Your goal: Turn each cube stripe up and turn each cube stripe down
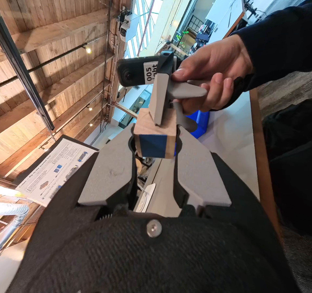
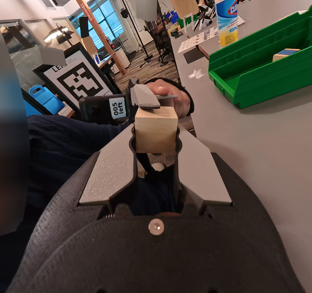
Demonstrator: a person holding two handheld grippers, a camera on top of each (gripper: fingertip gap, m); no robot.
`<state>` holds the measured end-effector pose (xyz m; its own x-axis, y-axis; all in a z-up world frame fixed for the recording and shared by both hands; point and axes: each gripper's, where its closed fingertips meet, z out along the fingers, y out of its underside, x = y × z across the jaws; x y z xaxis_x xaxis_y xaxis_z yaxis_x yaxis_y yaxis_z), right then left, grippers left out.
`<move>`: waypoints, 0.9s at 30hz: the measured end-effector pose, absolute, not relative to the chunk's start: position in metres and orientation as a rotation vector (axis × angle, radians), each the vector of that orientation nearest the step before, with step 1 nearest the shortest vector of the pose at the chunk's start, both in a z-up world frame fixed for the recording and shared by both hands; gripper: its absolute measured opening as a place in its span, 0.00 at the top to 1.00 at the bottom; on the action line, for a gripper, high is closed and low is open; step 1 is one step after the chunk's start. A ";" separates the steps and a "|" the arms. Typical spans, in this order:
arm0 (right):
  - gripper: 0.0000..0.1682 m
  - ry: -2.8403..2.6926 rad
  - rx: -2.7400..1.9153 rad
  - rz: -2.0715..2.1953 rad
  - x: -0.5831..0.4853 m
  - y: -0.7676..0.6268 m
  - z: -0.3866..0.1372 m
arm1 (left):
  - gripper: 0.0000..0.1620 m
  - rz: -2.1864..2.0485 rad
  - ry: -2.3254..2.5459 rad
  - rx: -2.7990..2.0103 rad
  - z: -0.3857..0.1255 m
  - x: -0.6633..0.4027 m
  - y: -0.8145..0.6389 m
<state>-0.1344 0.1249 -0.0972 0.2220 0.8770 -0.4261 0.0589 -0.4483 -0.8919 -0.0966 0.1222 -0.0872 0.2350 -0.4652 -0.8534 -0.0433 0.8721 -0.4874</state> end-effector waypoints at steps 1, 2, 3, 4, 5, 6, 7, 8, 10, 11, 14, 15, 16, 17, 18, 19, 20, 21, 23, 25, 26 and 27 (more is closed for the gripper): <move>0.75 -0.875 -1.712 1.303 -0.135 0.125 -0.097 | 0.72 -0.309 1.312 -0.460 -0.087 -0.098 0.123; 0.75 -0.872 -1.707 1.299 -0.135 0.125 -0.096 | 0.73 -0.314 1.307 -0.458 -0.087 -0.099 0.124; 0.75 -0.875 -1.709 1.299 -0.135 0.125 -0.096 | 0.72 -0.315 1.306 -0.457 -0.087 -0.099 0.124; 0.75 -0.879 -1.705 1.308 -0.136 0.125 -0.097 | 0.73 -0.311 1.310 -0.459 -0.088 -0.099 0.124; 0.75 -0.880 -1.698 1.327 -0.136 0.124 -0.096 | 0.73 -0.306 1.319 -0.459 -0.088 -0.099 0.123; 0.75 -0.879 -1.693 1.360 -0.136 0.123 -0.095 | 0.73 -0.297 1.330 -0.452 -0.087 -0.099 0.121; 0.74 -0.879 -1.690 1.401 -0.136 0.120 -0.094 | 0.73 -0.285 1.339 -0.438 -0.087 -0.099 0.118; 0.74 -0.880 -1.685 1.442 -0.137 0.118 -0.093 | 0.73 -0.271 1.346 -0.425 -0.088 -0.099 0.117; 0.73 -0.879 -1.686 1.468 -0.138 0.117 -0.094 | 0.73 -0.257 1.356 -0.421 -0.089 -0.099 0.116; 0.74 -0.883 -1.686 1.463 -0.138 0.117 -0.095 | 0.73 -0.261 1.358 -0.420 -0.089 -0.100 0.116; 0.73 -0.883 -1.689 1.470 -0.138 0.117 -0.095 | 0.73 -0.315 1.349 -0.428 -0.089 -0.101 0.117; 0.73 -0.881 -1.690 1.472 -0.139 0.117 -0.095 | 0.73 -0.330 1.348 -0.430 -0.089 -0.101 0.116; 0.73 -0.879 -1.690 1.473 -0.139 0.117 -0.095 | 0.73 -0.339 1.346 -0.430 -0.088 -0.101 0.116; 0.74 -0.881 -1.691 1.473 -0.139 0.117 -0.095 | 0.73 -0.345 1.347 -0.429 -0.088 -0.101 0.115; 0.74 -0.885 -1.693 1.475 -0.139 0.116 -0.095 | 0.72 -0.350 1.349 -0.427 -0.088 -0.101 0.115; 0.74 -0.890 -1.694 1.477 -0.139 0.116 -0.095 | 0.73 -0.357 1.352 -0.426 -0.089 -0.101 0.114; 0.74 -0.894 -1.696 1.477 -0.139 0.115 -0.096 | 0.73 -0.362 1.358 -0.425 -0.089 -0.101 0.114; 0.74 -0.903 -1.699 1.474 -0.139 0.115 -0.097 | 0.73 -0.369 1.368 -0.425 -0.091 -0.101 0.113; 0.74 -0.928 -1.709 1.468 -0.139 0.113 -0.100 | 0.72 -0.389 1.392 -0.429 -0.093 -0.102 0.111; 0.74 -0.932 -1.710 1.464 -0.140 0.113 -0.101 | 0.72 -0.385 1.395 -0.428 -0.094 -0.102 0.111; 0.74 -0.929 -1.711 1.452 -0.139 0.114 -0.101 | 0.73 -0.374 1.392 -0.430 -0.094 -0.101 0.112; 0.74 -0.923 -1.710 1.439 -0.139 0.115 -0.101 | 0.73 -0.359 1.384 -0.429 -0.094 -0.101 0.114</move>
<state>-0.1388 0.1150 -0.1007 0.1250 0.8663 -0.4837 0.0785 -0.4946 -0.8656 -0.1009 0.1139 -0.0936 0.1546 -0.4854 -0.8605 -0.0059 0.8705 -0.4921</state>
